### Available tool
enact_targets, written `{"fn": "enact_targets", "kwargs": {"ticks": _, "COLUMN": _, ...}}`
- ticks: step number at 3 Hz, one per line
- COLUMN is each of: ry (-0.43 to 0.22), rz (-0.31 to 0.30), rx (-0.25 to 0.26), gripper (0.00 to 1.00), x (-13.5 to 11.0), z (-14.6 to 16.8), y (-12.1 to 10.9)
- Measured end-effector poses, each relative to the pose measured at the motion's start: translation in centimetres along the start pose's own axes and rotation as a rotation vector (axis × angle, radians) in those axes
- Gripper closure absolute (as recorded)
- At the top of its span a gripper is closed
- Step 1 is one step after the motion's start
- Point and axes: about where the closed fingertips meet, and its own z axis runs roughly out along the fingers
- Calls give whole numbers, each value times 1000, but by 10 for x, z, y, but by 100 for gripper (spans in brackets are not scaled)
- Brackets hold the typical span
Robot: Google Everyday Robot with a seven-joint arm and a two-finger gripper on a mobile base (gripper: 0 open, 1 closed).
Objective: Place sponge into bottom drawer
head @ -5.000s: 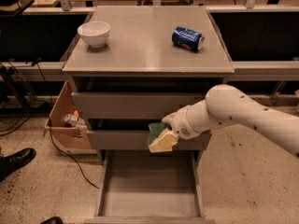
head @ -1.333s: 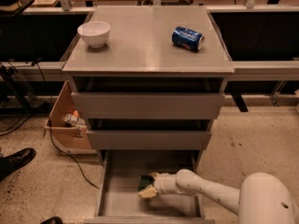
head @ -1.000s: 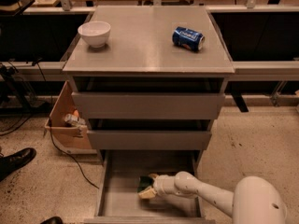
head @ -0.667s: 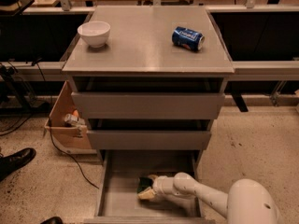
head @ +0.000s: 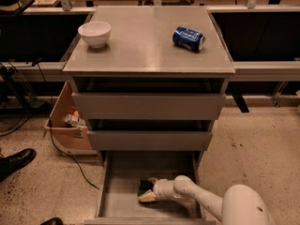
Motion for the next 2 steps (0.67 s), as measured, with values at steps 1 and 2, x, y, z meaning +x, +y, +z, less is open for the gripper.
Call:
{"fn": "enact_targets", "kwargs": {"ticks": 1, "ry": -4, "rz": -10, "rx": 0, "gripper": 61, "x": 5, "z": 4, "y": -1}}
{"fn": "enact_targets", "kwargs": {"ticks": 2, "ry": -16, "rz": -20, "rx": -1, "gripper": 38, "x": 4, "z": 4, "y": 2}}
